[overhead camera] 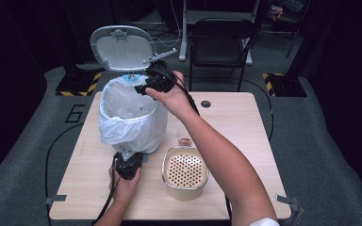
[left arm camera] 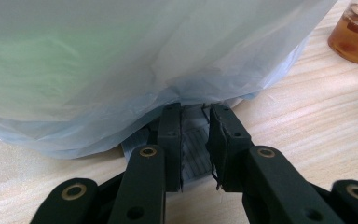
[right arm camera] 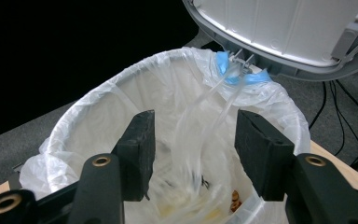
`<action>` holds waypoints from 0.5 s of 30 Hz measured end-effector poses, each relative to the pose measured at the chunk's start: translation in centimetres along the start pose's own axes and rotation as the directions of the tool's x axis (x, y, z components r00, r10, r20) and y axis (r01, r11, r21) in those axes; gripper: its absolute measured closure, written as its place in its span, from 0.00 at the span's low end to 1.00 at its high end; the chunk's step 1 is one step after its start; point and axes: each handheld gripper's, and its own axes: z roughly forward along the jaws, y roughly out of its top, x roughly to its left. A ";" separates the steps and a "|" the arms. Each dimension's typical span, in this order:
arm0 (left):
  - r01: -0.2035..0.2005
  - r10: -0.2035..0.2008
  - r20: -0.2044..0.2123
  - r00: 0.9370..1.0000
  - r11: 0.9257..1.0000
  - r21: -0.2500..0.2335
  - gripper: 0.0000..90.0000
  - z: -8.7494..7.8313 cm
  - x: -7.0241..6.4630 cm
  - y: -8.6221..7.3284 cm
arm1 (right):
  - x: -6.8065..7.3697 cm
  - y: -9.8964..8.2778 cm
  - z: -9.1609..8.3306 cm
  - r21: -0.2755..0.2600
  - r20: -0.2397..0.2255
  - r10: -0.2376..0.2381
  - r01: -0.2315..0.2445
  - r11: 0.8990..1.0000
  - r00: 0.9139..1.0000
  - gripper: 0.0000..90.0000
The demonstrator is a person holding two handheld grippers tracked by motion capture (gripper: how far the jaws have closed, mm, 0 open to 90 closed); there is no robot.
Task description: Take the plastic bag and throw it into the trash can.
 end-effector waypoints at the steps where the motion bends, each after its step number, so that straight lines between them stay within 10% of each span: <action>1: -0.001 0.001 0.000 1.000 1.000 0.000 0.83 0.0 0.0 0.0 | 0.0 0.0 -0.1 0.001 0.001 -0.002 0.002 1.000 1.000 0.53; 15: 0.000 0.000 -0.002 1.000 1.000 -0.006 0.83 0.0 0.0 0.0 | -1.2 -1.6 -2.6 -0.006 0.026 -0.012 0.012 1.000 1.000 0.50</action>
